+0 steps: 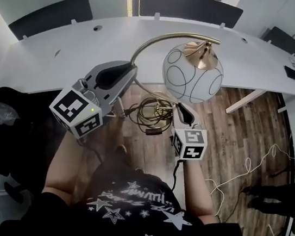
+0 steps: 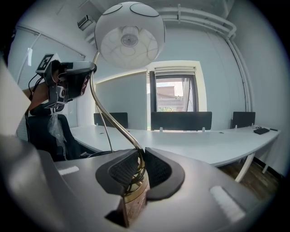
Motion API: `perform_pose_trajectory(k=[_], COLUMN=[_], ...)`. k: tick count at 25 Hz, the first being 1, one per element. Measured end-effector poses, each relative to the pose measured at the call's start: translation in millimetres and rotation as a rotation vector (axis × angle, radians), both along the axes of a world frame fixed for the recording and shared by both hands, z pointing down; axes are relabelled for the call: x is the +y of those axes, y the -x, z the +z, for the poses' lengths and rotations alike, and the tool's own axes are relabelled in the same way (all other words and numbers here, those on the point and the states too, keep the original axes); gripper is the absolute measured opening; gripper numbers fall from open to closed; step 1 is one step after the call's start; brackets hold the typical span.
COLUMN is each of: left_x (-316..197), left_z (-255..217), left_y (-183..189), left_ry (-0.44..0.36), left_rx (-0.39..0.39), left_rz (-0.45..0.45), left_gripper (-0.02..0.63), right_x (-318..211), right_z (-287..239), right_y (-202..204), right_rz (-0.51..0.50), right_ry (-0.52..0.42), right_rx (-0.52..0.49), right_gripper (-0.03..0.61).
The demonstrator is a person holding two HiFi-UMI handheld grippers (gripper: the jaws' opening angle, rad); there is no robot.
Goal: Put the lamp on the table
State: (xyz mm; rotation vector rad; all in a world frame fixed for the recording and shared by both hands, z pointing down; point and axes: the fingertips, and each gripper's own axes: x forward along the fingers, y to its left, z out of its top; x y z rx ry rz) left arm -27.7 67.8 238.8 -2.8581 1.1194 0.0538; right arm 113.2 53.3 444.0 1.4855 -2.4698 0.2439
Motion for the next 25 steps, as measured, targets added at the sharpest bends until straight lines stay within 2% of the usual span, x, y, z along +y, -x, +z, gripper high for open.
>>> perform_pose_trajectory(k=[11,25], left_x=[-50,-138], left_z=[8,8], left_y=[-17,-12], left_ry=[0.024,0.032], left_rx=[0.012,0.021], left_rz=[0.030,0.062], left_gripper=[0.031,0.031], right_x=[-38,-118], right_z=[10,6], right_y=[-16,-17], right_rz=[0.027,0.071], right_ry=[0.044,0.062], right_rx=[-0.008,0.016], right_gripper=[0.044,0.044])
